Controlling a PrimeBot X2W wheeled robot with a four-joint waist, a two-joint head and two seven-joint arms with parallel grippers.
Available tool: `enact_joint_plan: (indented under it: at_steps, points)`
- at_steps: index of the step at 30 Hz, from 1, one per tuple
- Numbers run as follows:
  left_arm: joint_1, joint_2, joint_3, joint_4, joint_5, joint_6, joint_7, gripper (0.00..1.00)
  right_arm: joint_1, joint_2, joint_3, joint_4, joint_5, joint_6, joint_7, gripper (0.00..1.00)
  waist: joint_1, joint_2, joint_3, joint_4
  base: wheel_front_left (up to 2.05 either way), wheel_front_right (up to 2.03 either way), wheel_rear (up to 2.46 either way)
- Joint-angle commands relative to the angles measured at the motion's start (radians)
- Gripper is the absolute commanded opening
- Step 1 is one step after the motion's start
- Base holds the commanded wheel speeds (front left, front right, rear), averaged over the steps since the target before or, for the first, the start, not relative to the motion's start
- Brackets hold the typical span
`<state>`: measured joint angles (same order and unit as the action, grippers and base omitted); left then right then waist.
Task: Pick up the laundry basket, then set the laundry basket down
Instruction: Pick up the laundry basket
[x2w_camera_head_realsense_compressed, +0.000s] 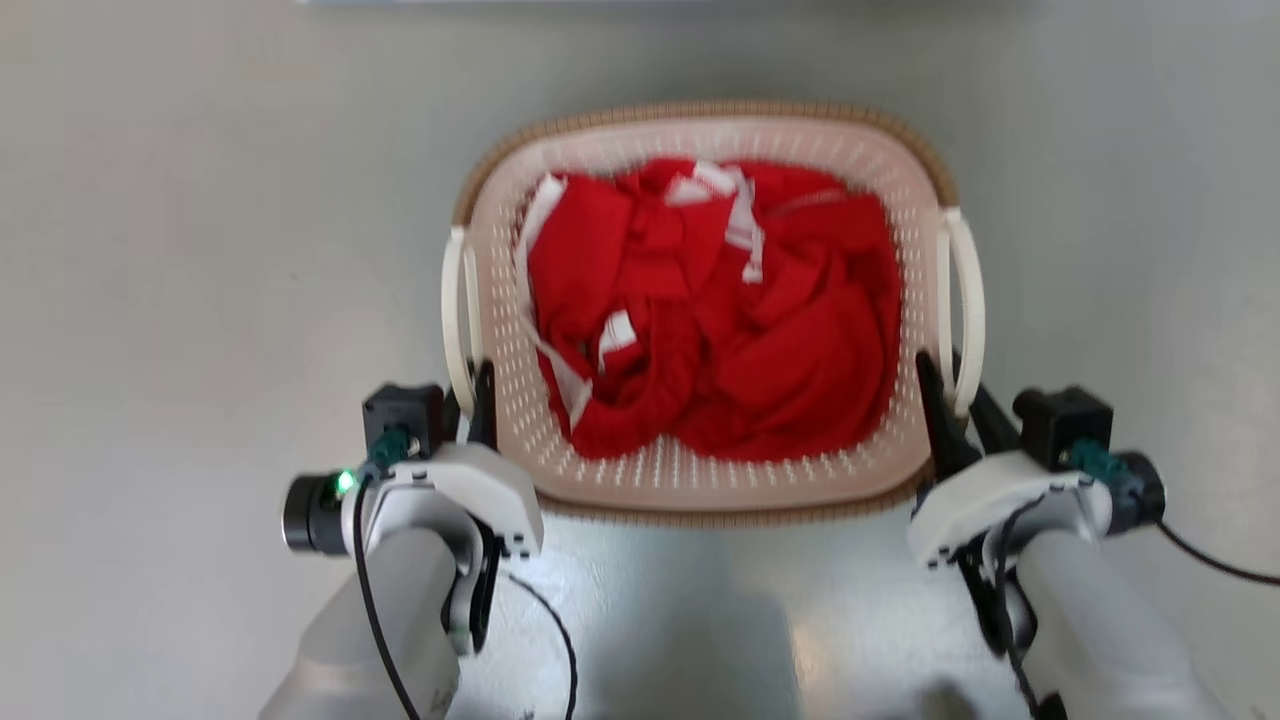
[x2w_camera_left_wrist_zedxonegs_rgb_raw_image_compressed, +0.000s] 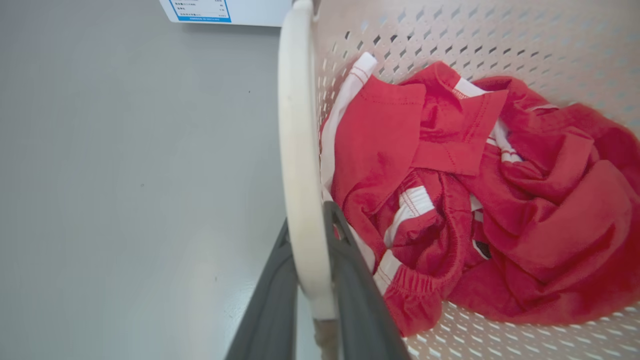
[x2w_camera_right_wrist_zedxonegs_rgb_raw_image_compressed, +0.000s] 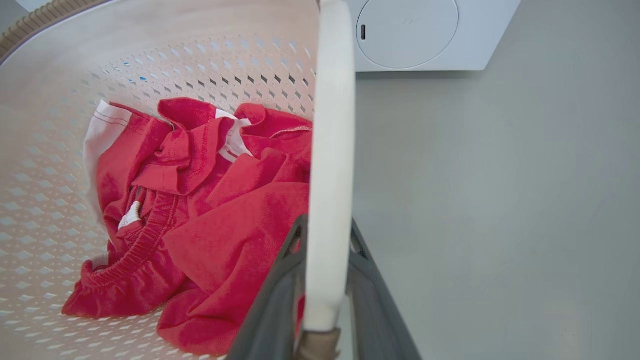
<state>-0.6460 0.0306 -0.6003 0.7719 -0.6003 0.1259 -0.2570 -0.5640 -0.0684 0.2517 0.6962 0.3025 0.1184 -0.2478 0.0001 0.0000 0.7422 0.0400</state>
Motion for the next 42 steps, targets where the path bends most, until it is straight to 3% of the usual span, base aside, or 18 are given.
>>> enact_joint_plan:
  at_steps: [1, 12, 26, 31, 42]
  points:
    - [0.031, 0.02, 0.006, 0.003, -0.016, -0.002, -0.005, 0.0, 0.059, 0.018, 0.041, -0.011, -0.013, 0.012, -0.014, 0.0, -0.0001, 0.0, -0.076, 0.007, 0.0, 0.0, 0.0]
    - [0.089, 0.02, -0.125, 0.131, -0.126, -0.013, 0.018, 0.0, 0.174, 0.018, 0.076, 0.045, -0.001, 0.012, -0.014, 0.0, -0.0001, 0.0, -0.297, 0.007, 0.0, 0.0, 0.0]
    - [0.208, 0.02, -0.259, 0.197, -0.222, -0.006, 0.077, 0.0, 0.311, 0.018, 0.126, 0.173, 0.061, 0.012, -0.014, 0.0, -0.0001, 0.0, -0.539, 0.019, 0.0, 0.0, 0.0]
    - [0.24, 0.02, -0.289, 0.202, -0.244, 0.0, 0.083, 0.0, 0.344, 0.018, 0.13, 0.217, 0.151, 0.012, -0.014, 0.0, -0.0001, 0.0, -0.594, 0.019, 0.0, 0.0, 0.0]
    - [0.26, 0.02, -0.32, 0.209, -0.279, 0.01, 0.087, 0.0, 0.343, 0.018, 0.167, 0.269, 0.261, 0.012, -0.014, 0.0, -0.0001, 0.0, -0.606, 0.0, 0.0, 0.0, 0.0]
